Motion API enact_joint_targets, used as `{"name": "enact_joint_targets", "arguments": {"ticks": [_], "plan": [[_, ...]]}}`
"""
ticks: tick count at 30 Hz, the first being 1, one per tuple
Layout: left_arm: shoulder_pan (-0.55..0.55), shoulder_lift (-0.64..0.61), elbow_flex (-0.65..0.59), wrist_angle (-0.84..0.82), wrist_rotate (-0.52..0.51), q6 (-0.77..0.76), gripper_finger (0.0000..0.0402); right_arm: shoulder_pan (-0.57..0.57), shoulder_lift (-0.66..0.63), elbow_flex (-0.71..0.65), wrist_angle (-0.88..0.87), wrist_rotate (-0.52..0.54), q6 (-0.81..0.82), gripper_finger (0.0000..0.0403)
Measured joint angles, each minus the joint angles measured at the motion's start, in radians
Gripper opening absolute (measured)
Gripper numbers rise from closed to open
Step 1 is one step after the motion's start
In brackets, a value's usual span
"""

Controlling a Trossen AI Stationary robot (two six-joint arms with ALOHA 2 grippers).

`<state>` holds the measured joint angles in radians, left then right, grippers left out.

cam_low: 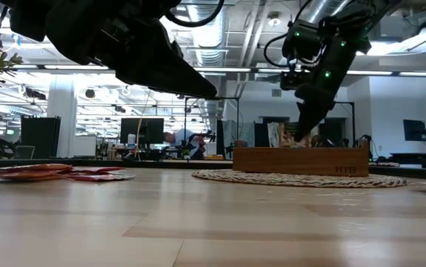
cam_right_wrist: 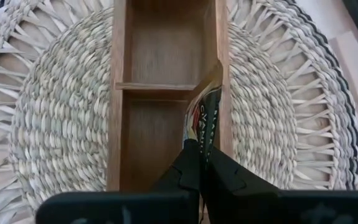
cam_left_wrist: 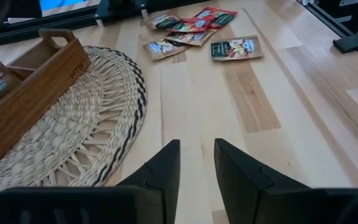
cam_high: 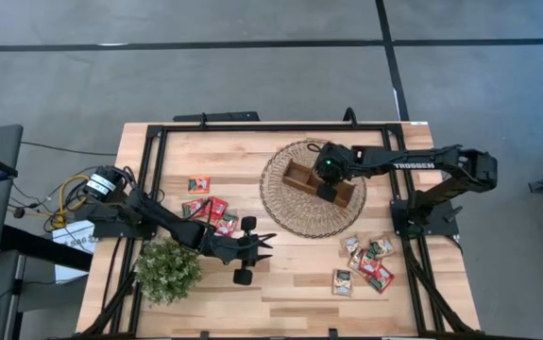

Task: Pick & Place Tea
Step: Put the brown tea bag into the middle section of the wooden organizer, then put the red tea bag into the left section of the wooden organizer

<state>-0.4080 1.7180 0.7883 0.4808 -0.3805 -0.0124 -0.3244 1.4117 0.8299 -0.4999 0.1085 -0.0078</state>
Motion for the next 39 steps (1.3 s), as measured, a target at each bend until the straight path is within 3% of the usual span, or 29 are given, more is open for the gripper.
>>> {"name": "enact_joint_targets", "arguments": {"ticks": [6, 16, 20, 24, 30, 39], "plan": [[0.0, 0.0, 0.0, 0.0, 0.0, 0.001, 0.0091, -0.001, 0.0, 0.0, -0.012, 0.051, 0.007, 0.0017], [0.0, 0.0, 0.0, 0.0, 0.0, 0.001, 0.0091, 0.006, 0.0, 0.037, -0.075, 0.173, 0.014, 0.0148], [0.002, 0.0, 0.0, 0.0, -0.004, 0.006, 0.0091, 0.059, -0.01, 0.118, -0.173, 0.305, 0.079, 0.0175], [0.002, 0.0, 0.0, 0.0, -0.027, 0.015, 0.0091, 0.189, -0.058, 0.183, -0.204, 0.401, 0.095, 0.0179], [0.002, 0.0, 0.0, -0.001, -0.044, 0.026, 0.0091, 0.464, -0.126, 0.2, -0.2, 0.415, 0.208, 0.0163], [0.002, 0.0, 0.0, -0.001, -0.043, 0.002, 0.0091, 0.895, -0.042, 0.2, -0.207, 0.414, 0.551, 0.0137]]}}
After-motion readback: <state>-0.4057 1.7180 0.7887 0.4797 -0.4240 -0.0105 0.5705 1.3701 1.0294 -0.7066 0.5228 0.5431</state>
